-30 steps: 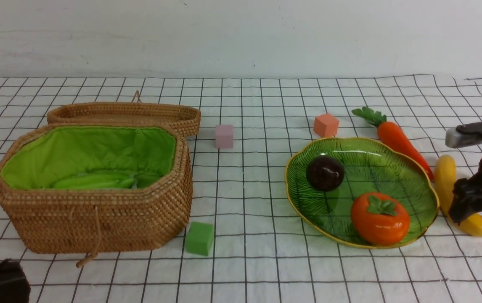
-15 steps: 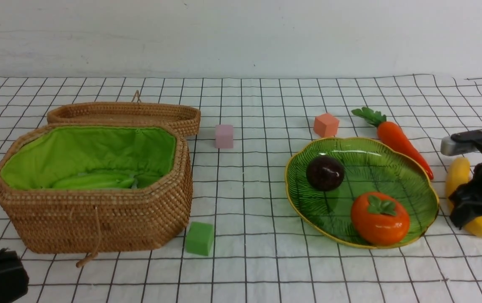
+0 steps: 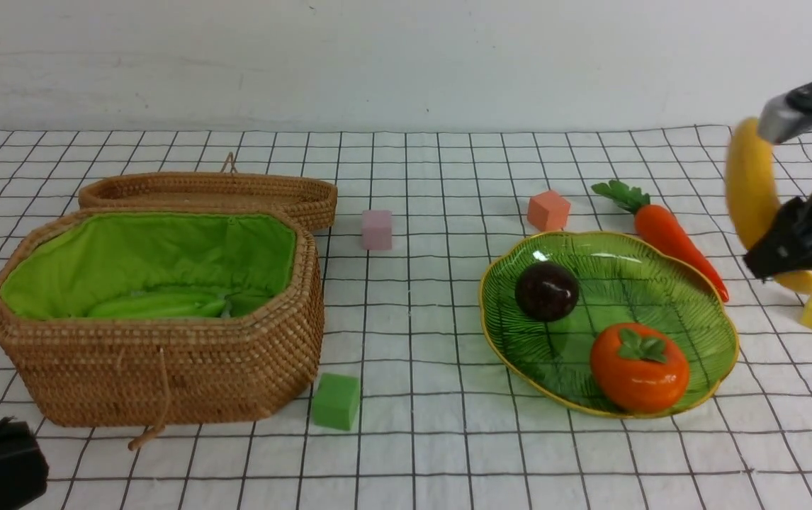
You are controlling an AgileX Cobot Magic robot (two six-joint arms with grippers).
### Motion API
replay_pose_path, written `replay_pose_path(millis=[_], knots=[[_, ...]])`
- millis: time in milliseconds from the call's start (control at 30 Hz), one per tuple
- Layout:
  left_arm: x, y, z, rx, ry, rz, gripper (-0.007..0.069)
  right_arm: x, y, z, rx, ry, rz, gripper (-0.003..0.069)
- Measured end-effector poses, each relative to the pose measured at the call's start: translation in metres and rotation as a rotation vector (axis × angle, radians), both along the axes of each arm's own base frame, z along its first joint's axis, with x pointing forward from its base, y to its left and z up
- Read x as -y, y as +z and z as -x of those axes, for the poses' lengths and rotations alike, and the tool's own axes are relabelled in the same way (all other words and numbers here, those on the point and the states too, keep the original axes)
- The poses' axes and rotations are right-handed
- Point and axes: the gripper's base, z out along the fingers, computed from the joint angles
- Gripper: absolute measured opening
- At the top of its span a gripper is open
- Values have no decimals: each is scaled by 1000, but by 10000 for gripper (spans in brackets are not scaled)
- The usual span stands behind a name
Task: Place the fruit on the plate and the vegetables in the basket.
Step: Use the right arm to grab a banana and put it into the right plate, then use the right arm to grab a carrot and put it into the left basket
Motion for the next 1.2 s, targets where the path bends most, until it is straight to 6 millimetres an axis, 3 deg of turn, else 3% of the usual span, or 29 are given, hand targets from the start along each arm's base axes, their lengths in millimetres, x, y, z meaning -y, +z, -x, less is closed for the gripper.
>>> replay_pose_path(millis=[133,333,400,600,700,800,833,933,1067,1200], knots=[[0,0,0,3,2,0,-6,-20,-19,-12,30,163,71,325],[0,0,0,3,2,0,-6,-19,-56,-35,24,182,153,325],[0,0,0,4,2,1,-5,-18,-67,-38,-4,196,166,374],[-1,5,-2,42,21,40,-5,-19,-69,-37,-5,252,184,601],[-1,8,-3,60,29,60,-5,-19,-64,-36,10,242,183,631],[-1,10,-4,79,38,80,-2,-16,-50,-40,79,64,129,596],[-1,11,-4,85,41,87,-2,-12,-45,-46,112,-66,77,559],[-2,13,-5,103,50,106,-2,-6,-41,-59,126,-238,-12,496],[-2,18,-8,150,75,134,-1,3,-50,-88,48,-412,-107,462],[0,19,-13,163,89,125,1,14,-76,-125,-58,-558,-158,485]])
